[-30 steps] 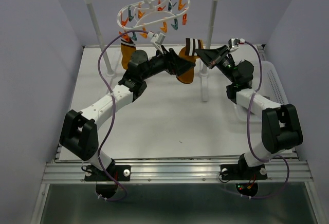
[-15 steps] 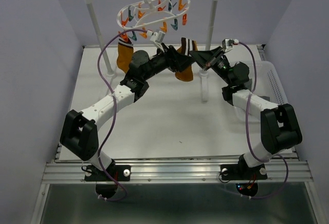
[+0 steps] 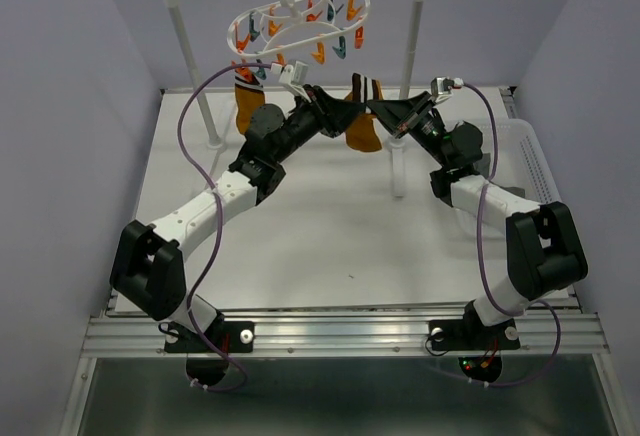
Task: Clip the socks to the hanger
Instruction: Pick up the sock from the bin.
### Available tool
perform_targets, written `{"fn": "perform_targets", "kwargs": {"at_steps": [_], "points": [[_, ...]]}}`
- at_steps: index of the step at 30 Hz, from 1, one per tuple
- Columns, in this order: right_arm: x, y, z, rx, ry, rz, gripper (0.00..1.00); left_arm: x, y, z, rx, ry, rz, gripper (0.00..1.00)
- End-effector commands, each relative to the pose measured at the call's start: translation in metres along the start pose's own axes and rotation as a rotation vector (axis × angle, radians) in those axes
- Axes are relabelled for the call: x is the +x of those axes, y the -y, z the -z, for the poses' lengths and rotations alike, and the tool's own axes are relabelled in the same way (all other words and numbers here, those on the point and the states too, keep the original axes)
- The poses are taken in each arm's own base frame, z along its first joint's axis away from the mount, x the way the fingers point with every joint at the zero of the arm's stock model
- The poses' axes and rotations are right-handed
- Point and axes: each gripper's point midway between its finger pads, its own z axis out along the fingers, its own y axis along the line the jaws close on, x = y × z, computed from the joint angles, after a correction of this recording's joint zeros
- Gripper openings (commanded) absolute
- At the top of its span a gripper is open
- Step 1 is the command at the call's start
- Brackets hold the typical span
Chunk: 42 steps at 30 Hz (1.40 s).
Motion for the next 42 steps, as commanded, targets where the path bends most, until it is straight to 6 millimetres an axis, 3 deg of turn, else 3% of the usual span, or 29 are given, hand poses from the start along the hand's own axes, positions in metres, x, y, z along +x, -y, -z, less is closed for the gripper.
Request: {"fn": "perform_targets", "kwargs": {"at_steps": [1, 3, 10, 12, 13, 14, 17, 18, 19, 21, 22, 26, 34, 38, 42], "points": [[-0.001, -0.021, -0.002, -0.074, 0.014, 0.045, 0.01, -0.033, 0.031, 0.004, 0.078, 0.095, -0.048, 0.15], [-0.001, -0.019, -0.002, -0.070, 0.015, 0.043, 0.01, -0.032, 0.032, 0.003, 0.084, 0.090, -0.047, 0.00], [0.001, -0.012, -0.001, -0.047, 0.009, 0.057, 0.05, -0.036, 0.022, 0.009, 0.022, 0.125, -0.053, 0.00], [0.001, -0.012, -0.002, -0.042, 0.007, 0.090, 0.28, -0.044, 0.016, 0.016, -0.030, 0.155, -0.077, 0.00], [0.001, -0.008, -0.003, -0.024, 0.003, 0.102, 0.46, -0.044, 0.012, 0.021, -0.066, 0.148, -0.085, 0.00], [0.002, -0.007, -0.003, -0.017, -0.005, 0.129, 0.52, -0.045, 0.009, 0.024, -0.096, 0.147, -0.095, 0.00], [-0.001, 0.010, -0.009, 0.095, -0.045, 0.304, 0.65, -0.049, -0.013, 0.041, -0.257, 0.115, -0.172, 0.00], [-0.010, 0.008, -0.015, 0.112, -0.053, 0.460, 0.67, -0.047, -0.019, 0.048, -0.298, 0.086, -0.220, 0.00], [-0.011, 0.022, -0.011, 0.203, -0.082, 0.495, 0.73, -0.038, -0.027, 0.060, -0.352, 0.026, -0.230, 0.00], [-0.019, 0.029, -0.010, 0.262, -0.103, 0.617, 0.78, -0.040, -0.044, 0.078, -0.472, 0.022, -0.261, 0.00], [-0.025, 0.031, -0.009, 0.283, -0.116, 0.733, 0.80, -0.039, -0.048, 0.087, -0.507, 0.012, -0.270, 0.00], [-0.037, 0.037, -0.008, 0.362, -0.184, 0.913, 0.98, -0.047, -0.054, 0.129, -0.626, 0.017, -0.302, 0.00], [-0.024, 0.028, -0.011, 0.237, -0.353, 1.128, 1.00, -0.065, -0.072, 0.180, -0.873, 0.048, -0.305, 0.00], [-0.020, 0.028, -0.011, 0.203, -0.425, 1.193, 1.00, -0.071, -0.080, 0.188, -0.913, 0.064, -0.298, 0.00], [-0.002, 0.034, -0.012, 0.144, -0.516, 1.229, 1.00, -0.076, -0.087, 0.185, -0.906, 0.061, -0.290, 0.00]]}}
